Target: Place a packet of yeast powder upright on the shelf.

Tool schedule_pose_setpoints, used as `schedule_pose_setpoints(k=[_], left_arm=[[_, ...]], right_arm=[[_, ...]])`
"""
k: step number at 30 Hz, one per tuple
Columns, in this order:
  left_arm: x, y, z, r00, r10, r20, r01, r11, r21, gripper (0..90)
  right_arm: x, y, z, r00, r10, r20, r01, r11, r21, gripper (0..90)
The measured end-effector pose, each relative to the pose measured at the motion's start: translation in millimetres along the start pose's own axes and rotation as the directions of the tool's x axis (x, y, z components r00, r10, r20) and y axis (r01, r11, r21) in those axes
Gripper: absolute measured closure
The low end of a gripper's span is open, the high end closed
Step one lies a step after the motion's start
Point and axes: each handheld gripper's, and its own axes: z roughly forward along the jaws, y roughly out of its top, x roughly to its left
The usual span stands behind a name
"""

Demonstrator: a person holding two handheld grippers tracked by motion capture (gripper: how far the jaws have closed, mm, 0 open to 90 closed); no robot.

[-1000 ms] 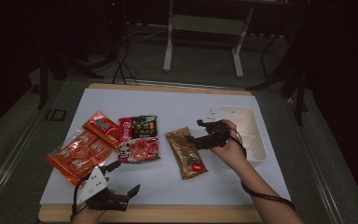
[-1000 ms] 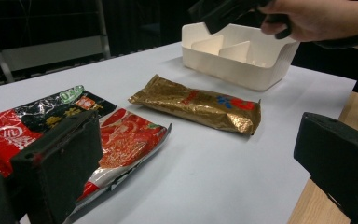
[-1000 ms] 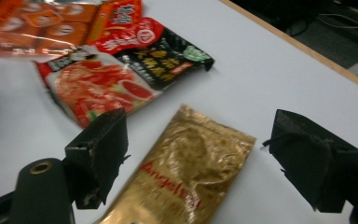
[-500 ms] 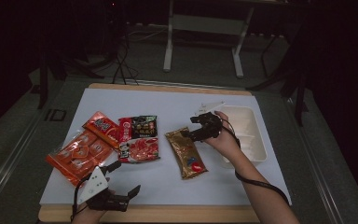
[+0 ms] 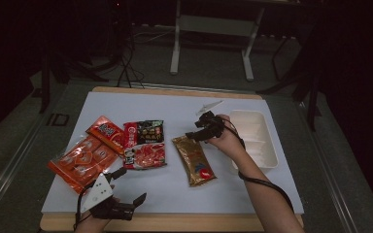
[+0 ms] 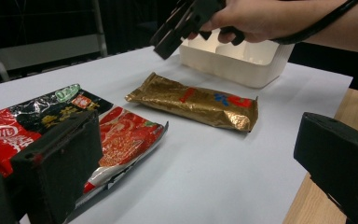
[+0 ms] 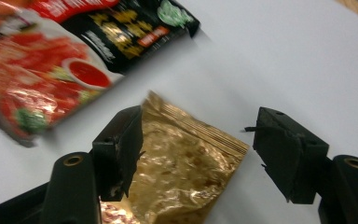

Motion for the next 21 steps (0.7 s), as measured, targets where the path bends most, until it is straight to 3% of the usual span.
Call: schedule_pose_setpoints(k=[9, 13, 17, 21], left_arm=[[-0.2, -0.2, -0.1, 1.0000, -0.001, 0.006, 0.001, 1.0000, 0.000, 1.7], [-1.0, -0.1, 0.4, 1.0000, 0.003, 0.009, -0.003, 1.0000, 0.003, 1.7], [-1.8, 0.0, 0.4, 0.9999, 0.006, 0.012, -0.006, 1.0000, 0.003, 1.7], [-1.7, 0.1, 0.5, 0.9999, 0.006, 0.013, -0.006, 1.0000, 0.004, 1.7]], right_arm=[[-11.1, -6.8, 25.4, 0.9974, 0.069, 0.020, -0.070, 0.992, 0.106, 34.4], [-13.5, -7.0, 31.3, 0.9951, 0.078, 0.061, -0.086, 0.987, 0.137, 37.6], [-15.8, -7.5, 35.7, 0.9939, 0.098, 0.052, -0.105, 0.983, 0.150, 37.7], [-14.8, -8.9, 42.1, 0.9914, 0.104, 0.079, -0.117, 0.975, 0.187, 37.6]])
